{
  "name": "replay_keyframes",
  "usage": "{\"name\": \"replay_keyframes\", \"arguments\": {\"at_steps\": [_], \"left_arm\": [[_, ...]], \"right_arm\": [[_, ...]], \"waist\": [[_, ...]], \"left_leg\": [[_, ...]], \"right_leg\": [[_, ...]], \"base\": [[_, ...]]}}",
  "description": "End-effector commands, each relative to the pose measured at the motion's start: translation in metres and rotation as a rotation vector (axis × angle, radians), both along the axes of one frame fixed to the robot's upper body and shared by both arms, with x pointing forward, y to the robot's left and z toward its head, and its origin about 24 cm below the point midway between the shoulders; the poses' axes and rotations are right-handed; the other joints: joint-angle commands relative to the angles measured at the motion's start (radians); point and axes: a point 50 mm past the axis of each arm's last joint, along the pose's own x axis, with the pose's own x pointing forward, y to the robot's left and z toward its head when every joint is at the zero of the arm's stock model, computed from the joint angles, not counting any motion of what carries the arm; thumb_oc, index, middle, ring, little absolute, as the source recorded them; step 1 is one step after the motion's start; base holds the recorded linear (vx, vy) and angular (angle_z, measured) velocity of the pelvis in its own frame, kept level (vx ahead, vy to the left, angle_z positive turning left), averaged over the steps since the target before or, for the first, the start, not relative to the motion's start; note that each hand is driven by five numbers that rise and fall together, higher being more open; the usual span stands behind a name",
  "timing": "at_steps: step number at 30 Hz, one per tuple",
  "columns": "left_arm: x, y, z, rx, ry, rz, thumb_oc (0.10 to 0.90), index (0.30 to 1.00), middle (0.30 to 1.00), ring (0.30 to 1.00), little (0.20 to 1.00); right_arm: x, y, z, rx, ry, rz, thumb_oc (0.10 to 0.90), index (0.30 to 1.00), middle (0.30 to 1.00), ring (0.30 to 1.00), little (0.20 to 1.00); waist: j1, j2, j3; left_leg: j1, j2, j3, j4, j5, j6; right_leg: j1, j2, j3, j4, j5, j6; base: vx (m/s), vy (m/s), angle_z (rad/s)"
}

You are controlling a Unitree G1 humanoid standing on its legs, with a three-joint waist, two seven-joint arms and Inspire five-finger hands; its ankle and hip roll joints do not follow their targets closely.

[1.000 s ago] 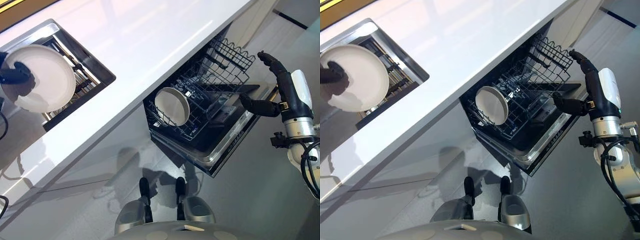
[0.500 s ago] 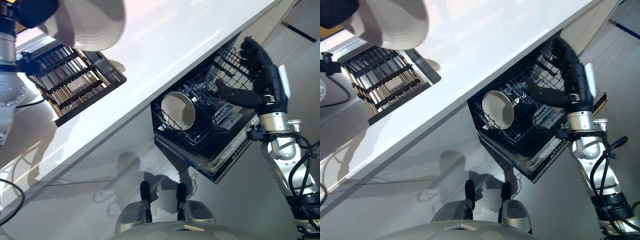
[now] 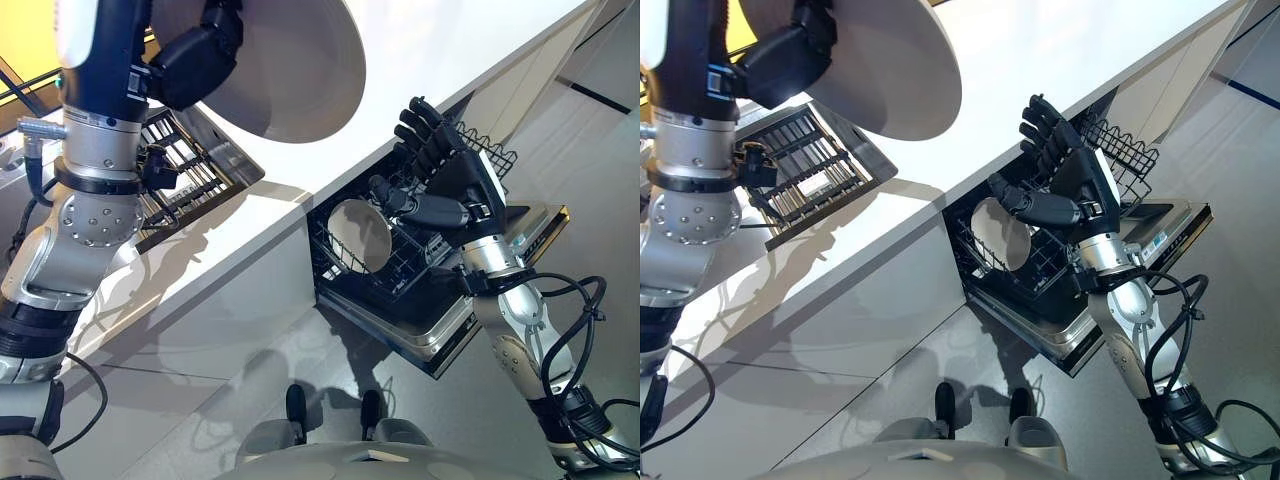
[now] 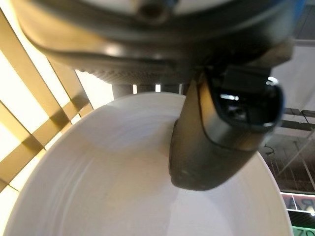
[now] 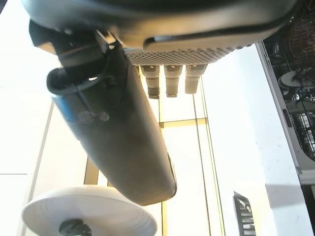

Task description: Pick up plates and place into dishwasher.

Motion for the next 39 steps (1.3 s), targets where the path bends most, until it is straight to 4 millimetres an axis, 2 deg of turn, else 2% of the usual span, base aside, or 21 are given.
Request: {"name": "replay_keyframes", "arguments": {"at_steps": [1, 12, 27, 33, 39], "left_arm": [[-0.001, -0.006, 0.02, -0.012, -0.123, -0.047, 0.1, 0.3, 0.3, 0.3, 0.2], [0.015, -0.021, 0.01, -0.027, -0.069, -0.115, 0.1, 0.3, 0.3, 0.3, 0.2], [0.032, -0.037, -0.015, -0.055, -0.062, -0.159, 0.1, 0.3, 0.3, 0.3, 0.2], [0.035, -0.029, -0.008, -0.054, -0.104, -0.105, 0.1, 0.3, 0.3, 0.3, 0.2], [0.033, -0.02, 0.012, -0.043, -0.181, -0.054, 0.1, 0.3, 0.3, 0.3, 0.2]], "right_arm": [[-0.008, 0.02, 0.058, 0.08, -0.285, 0.146, 0.8, 0.9, 0.9, 0.9, 0.9], [-0.001, 0.037, 0.073, 0.16, -0.321, 0.212, 0.8, 0.9, 0.9, 0.9, 0.9], [0.007, 0.057, 0.067, 0.245, -0.243, 0.307, 0.8, 0.9, 0.9, 0.9, 0.9], [0.01, 0.057, 0.062, 0.225, -0.205, 0.291, 0.8, 0.9, 0.9, 0.9, 0.9], [0.012, 0.055, 0.057, 0.201, -0.161, 0.282, 0.8, 0.9, 0.9, 0.9, 0.9]], "waist": [[-0.012, -0.02, -0.132], [-0.01, -0.016, -0.139], [-0.021, -0.019, -0.15], [-0.025, -0.019, -0.156], [-0.03, -0.012, -0.157]], "left_leg": [[0.041, -0.023, 0.0, 0.002, -0.101, -0.047], [0.045, -0.022, -0.004, 0.002, -0.103, -0.041], [0.048, -0.018, -0.002, 0.002, -0.104, -0.039], [0.049, -0.016, 0.005, 0.002, -0.104, -0.041], [0.046, -0.015, 0.007, 0.002, -0.1, -0.043]], "right_leg": [[0.029, -0.047, -0.043, 0.006, -0.012, 0.1], [0.031, -0.047, -0.046, 0.005, -0.014, 0.094], [0.033, -0.041, -0.037, 0.004, -0.014, 0.085], [0.033, -0.041, -0.033, 0.004, -0.014, 0.085], [0.03, -0.039, -0.034, 0.004, -0.012, 0.084]], "base": [[0.0, 0.0, 0.0], [-0.01, -0.013, 0.0], [0.0, 0.0, 0.0], [0.0, 0.0, 0.0], [0.0, 0.0, 0.0]]}}
